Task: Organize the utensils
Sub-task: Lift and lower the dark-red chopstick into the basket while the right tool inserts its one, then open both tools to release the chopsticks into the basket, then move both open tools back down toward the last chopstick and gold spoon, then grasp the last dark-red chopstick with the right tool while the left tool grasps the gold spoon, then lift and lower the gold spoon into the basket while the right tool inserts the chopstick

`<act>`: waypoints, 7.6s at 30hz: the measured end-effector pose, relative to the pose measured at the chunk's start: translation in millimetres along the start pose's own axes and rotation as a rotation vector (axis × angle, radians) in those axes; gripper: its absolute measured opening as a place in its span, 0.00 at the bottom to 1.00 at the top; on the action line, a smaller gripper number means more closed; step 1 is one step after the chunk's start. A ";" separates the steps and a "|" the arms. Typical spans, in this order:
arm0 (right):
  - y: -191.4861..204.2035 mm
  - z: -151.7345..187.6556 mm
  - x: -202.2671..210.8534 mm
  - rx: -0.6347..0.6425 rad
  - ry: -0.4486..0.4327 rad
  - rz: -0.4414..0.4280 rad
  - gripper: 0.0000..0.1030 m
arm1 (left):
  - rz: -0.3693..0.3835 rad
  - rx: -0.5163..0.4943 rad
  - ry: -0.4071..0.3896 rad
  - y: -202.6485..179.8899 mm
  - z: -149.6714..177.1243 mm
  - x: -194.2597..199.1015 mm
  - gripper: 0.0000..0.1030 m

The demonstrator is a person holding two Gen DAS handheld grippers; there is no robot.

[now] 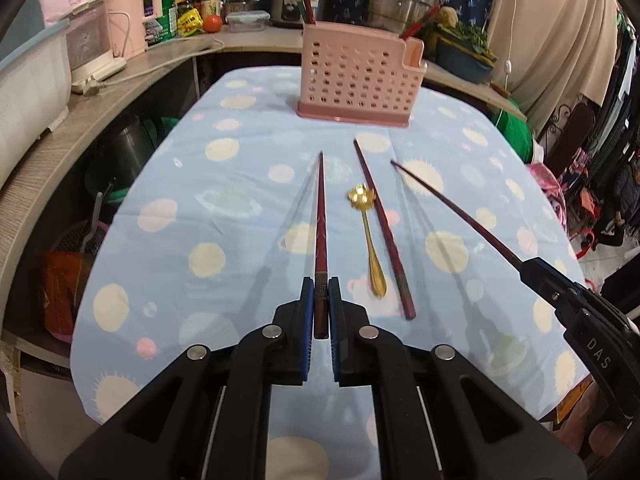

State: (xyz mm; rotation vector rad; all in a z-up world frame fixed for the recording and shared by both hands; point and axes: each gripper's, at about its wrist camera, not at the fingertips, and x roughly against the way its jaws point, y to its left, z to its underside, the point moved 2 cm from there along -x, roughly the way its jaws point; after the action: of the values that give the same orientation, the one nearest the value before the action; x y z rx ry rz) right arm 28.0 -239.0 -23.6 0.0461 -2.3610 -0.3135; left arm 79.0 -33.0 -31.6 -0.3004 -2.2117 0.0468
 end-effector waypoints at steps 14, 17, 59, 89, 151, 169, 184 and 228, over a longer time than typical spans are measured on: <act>0.1 -82.9 26.1 -0.002 -0.161 -0.034 0.07 | 0.002 0.058 -0.157 16.6 -85.2 41.1 0.07; 1.3 -95.2 25.9 -0.001 -0.178 -0.037 0.07 | 0.000 0.061 -0.188 18.9 -103.2 45.6 0.07; 24.6 -337.5 -13.7 -0.029 -0.441 -0.137 0.07 | 0.002 0.067 -0.541 -1.9 -350.0 65.0 0.07; 7.6 -307.8 -111.5 0.000 -0.257 -0.071 0.19 | -0.036 0.058 -0.382 9.6 -336.1 -33.6 0.10; 47.7 23.8 -76.9 0.142 0.168 -0.055 0.24 | -0.122 0.028 0.018 28.6 -30.4 -53.0 0.20; 47.9 35.6 -88.1 0.166 0.170 -0.005 0.07 | -0.090 0.024 0.078 21.2 -10.2 -64.9 0.33; -3.7 32.7 -70.2 0.035 0.152 0.045 0.07 | -0.004 -0.035 0.099 -20.7 -2.5 -71.4 0.52; -1.1 -27.4 -1.9 -0.039 -0.039 -0.049 0.07 | 0.045 0.022 -0.049 -9.6 -51.1 -11.5 0.10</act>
State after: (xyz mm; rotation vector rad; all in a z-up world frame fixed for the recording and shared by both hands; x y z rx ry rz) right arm 48.2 -245.5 -6.1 0.0801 -2.3948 -0.3876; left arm 124.0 -48.8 -7.8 -0.3403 -2.2511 0.1034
